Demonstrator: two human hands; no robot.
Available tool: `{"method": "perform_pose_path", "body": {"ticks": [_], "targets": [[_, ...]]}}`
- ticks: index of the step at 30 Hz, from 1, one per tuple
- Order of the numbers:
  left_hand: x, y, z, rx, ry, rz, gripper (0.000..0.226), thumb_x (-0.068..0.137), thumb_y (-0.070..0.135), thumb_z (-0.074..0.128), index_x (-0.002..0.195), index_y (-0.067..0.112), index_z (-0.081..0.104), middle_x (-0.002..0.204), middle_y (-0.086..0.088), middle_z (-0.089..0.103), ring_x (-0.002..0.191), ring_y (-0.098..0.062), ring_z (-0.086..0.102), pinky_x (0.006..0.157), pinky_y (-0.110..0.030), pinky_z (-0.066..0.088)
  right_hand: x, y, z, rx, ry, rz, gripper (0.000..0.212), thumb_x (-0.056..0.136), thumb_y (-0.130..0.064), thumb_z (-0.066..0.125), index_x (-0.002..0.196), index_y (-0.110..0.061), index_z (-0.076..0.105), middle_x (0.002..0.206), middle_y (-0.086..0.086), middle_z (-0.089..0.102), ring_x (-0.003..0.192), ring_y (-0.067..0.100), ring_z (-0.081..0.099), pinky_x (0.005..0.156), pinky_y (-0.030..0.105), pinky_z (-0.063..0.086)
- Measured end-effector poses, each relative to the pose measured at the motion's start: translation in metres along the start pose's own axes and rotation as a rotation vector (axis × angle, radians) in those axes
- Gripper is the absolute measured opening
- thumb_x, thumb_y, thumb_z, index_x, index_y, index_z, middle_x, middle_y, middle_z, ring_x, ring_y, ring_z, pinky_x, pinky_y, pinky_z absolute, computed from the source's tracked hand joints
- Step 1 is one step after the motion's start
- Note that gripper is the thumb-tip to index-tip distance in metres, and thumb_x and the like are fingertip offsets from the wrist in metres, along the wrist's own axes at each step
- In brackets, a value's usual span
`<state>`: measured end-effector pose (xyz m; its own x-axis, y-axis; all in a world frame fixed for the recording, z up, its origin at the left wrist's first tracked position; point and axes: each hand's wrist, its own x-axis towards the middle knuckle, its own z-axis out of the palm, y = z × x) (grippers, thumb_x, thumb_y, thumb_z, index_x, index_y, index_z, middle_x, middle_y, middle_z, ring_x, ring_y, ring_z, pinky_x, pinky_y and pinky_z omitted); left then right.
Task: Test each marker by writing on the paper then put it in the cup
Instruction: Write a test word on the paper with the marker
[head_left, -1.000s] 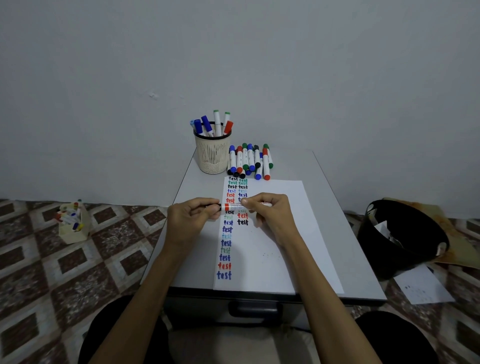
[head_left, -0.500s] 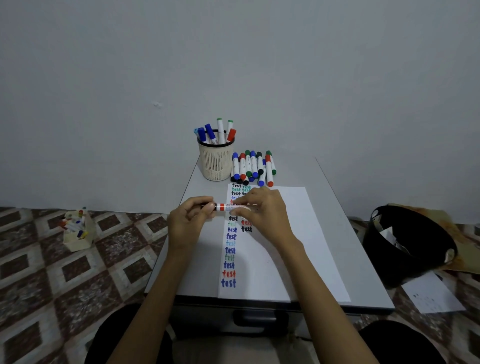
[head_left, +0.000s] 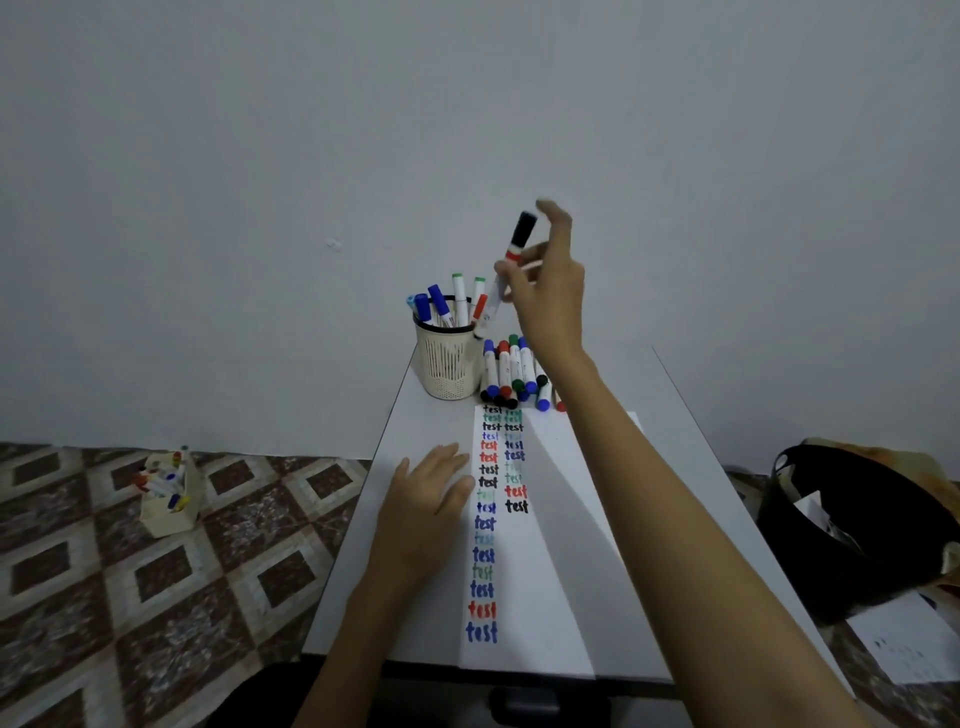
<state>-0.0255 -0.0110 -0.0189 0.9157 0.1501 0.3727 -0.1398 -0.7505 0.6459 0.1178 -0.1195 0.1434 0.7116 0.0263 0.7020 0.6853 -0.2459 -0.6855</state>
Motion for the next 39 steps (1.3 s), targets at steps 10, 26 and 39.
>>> {"method": "perform_pose_path", "body": {"ticks": [10,26,39], "targets": [[0.001,0.002,0.0,0.192,-0.086,0.026,0.068,0.083,0.053,0.02,0.137,0.017,0.04,0.145,0.004,0.036,0.136,-0.006,0.026,0.117,-0.036,0.003,0.005,0.036,0.05,-0.498,-0.308,-0.128,0.044,0.091,-0.011,0.057,0.132,-0.019,0.045,0.088,0.01,0.063,0.079,0.028,0.059,0.066,0.035,0.049],[0.002,-0.002,0.003,0.165,-0.028,0.067,0.077,0.077,0.058,0.015,0.132,0.016,0.048,0.142,0.002,0.043,0.133,-0.01,0.033,0.116,-0.039,0.009,-0.032,0.117,-0.025,-0.689,-0.34,0.516,0.03,0.087,-0.013,0.057,0.116,-0.011,0.06,0.117,0.013,0.06,0.101,0.028,0.056,0.079,0.036,0.05],[-0.001,-0.006,0.005,0.161,0.035,0.095,0.063,0.082,0.049,0.027,0.122,0.012,0.058,0.133,-0.002,0.053,0.126,-0.015,0.045,0.111,-0.039,0.014,-0.066,0.095,-0.038,-0.014,0.333,0.512,0.022,0.085,-0.013,0.067,0.106,-0.006,0.066,0.102,0.012,0.065,0.075,0.012,0.061,0.061,0.017,0.051]]}}
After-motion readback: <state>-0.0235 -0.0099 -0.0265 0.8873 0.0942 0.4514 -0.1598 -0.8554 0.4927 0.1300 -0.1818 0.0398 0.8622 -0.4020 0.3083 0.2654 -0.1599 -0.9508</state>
